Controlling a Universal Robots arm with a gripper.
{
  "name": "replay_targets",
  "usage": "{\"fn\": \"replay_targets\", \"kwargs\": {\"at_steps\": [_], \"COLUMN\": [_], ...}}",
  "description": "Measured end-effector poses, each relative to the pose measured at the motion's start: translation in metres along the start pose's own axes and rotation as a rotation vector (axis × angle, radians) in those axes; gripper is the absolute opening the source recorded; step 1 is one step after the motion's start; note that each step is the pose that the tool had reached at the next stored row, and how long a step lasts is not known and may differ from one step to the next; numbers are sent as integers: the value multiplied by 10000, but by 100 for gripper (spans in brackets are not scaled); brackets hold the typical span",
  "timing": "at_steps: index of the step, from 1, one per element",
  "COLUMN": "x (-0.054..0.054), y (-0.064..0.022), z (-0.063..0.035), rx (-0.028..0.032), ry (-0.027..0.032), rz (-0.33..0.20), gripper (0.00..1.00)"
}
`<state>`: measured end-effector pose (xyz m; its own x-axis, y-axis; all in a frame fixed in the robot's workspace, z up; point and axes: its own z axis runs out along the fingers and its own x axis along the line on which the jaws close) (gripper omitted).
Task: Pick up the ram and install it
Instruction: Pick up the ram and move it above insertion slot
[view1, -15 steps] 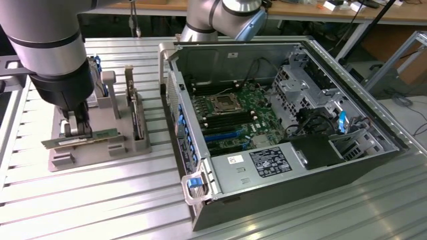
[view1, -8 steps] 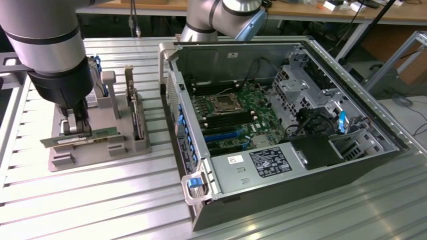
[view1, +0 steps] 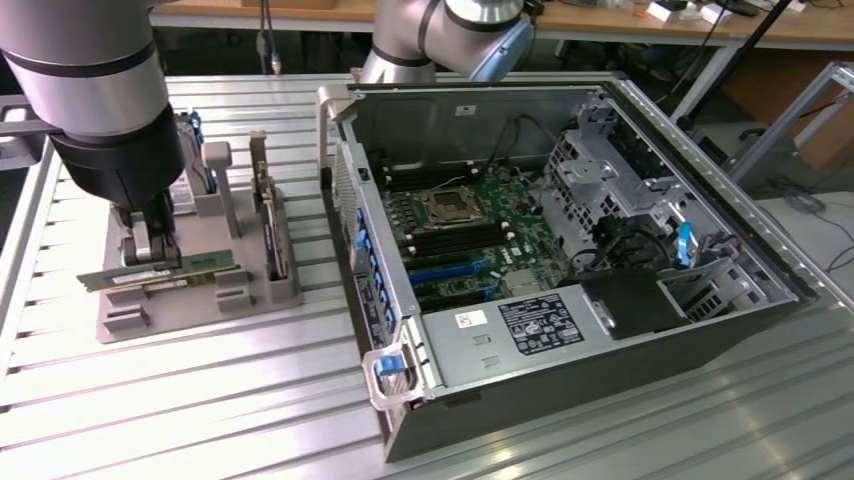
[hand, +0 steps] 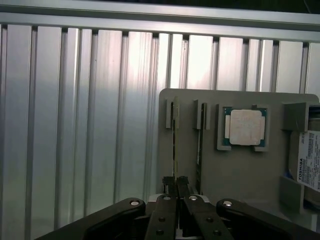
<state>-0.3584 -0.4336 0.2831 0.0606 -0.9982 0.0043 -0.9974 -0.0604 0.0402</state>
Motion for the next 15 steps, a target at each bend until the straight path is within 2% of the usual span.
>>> {"fn": "replay_targets", "kwargs": {"at_steps": [15], "x": [0], "y": [3], "z": [-113], "rx": [0], "ry": [-1], "rz": [0], "gripper": [12]}}
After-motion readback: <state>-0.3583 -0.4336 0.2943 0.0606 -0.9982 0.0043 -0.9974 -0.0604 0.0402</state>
